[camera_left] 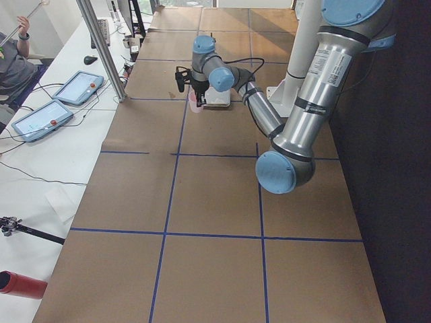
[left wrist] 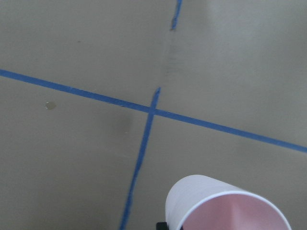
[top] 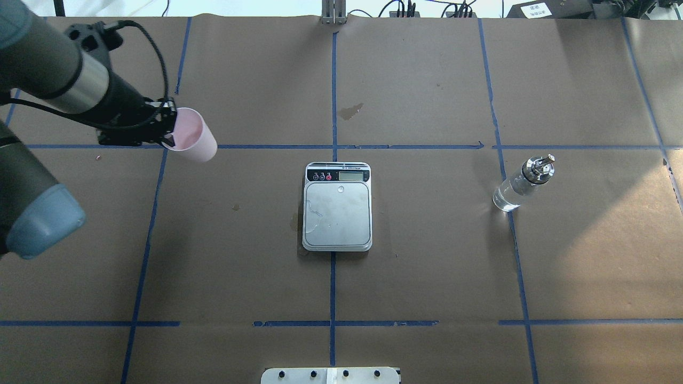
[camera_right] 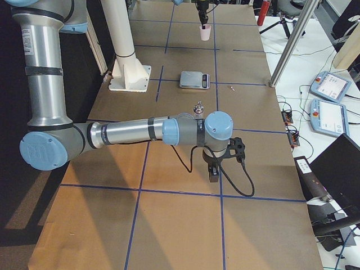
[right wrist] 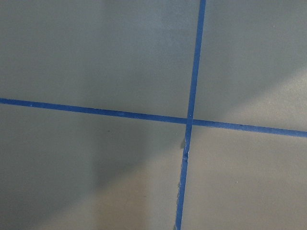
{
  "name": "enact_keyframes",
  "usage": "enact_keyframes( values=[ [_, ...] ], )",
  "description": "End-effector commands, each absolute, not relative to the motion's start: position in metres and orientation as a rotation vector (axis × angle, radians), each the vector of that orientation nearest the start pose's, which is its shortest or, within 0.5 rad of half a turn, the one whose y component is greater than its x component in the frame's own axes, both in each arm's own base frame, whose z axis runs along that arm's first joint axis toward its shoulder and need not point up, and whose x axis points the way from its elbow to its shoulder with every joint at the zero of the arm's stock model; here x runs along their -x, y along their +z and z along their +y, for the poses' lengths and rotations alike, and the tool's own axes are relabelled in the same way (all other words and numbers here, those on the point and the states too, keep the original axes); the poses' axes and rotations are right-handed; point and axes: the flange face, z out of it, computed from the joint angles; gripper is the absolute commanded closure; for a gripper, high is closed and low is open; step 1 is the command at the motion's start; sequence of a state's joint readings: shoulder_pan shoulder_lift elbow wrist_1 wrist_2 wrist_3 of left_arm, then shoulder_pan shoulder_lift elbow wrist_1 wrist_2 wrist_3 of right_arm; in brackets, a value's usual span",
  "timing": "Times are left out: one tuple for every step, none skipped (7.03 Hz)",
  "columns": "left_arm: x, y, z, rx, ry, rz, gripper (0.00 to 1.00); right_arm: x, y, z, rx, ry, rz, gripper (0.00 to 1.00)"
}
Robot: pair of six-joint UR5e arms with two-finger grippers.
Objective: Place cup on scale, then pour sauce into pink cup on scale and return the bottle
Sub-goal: 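Carry the pink cup with the left gripper onto the scale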
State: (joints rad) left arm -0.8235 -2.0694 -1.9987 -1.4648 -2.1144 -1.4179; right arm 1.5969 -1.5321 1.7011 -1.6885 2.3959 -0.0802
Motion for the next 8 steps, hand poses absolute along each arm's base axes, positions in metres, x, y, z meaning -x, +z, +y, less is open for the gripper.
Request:
enact_keyframes(
  values=[
    [-0.449, 0.146, -0.443, 0.168, -0.489, 0.920, 1.00, -0.073, 0.583, -0.505, -0.094, -0.076, -0.820, 0.00],
    [-0.482, 0.132, -0.441, 0.183, -0.498, 0.911, 1.00, -0.073, 0.584, -0.504, -0.092, -0.074, -0.819, 0.00],
    [-0.510, 0.125, -0.451, 0.198, -0.511, 0.903, 1.00, -0.073, 0.588, -0.501, -0.083, -0.069, -0.820, 0.00],
    [-0.531, 0.129, -0.444, 0.206, -0.491, 0.900, 1.00, -0.073, 0.585, -0.502, -0.088, -0.070, -0.822, 0.00],
    [-0.541, 0.129, -0.440, 0.183, -0.489, 0.898, 1.00, -0.073, 0.585, -0.502, -0.090, -0.071, -0.822, 0.00],
    [-0.560, 0.132, -0.432, 0.191, -0.468, 0.888, 1.00, -0.073, 0.584, -0.503, -0.091, -0.071, -0.822, 0.00],
    [-0.563, 0.135, -0.431, 0.192, -0.463, 0.888, 1.00, -0.073, 0.585, -0.502, -0.090, -0.071, -0.822, 0.00],
    [-0.564, 0.135, -0.430, 0.192, -0.459, 0.886, 1.00, -0.073, 0.585, -0.502, -0.090, -0.072, -0.822, 0.00]
  ],
)
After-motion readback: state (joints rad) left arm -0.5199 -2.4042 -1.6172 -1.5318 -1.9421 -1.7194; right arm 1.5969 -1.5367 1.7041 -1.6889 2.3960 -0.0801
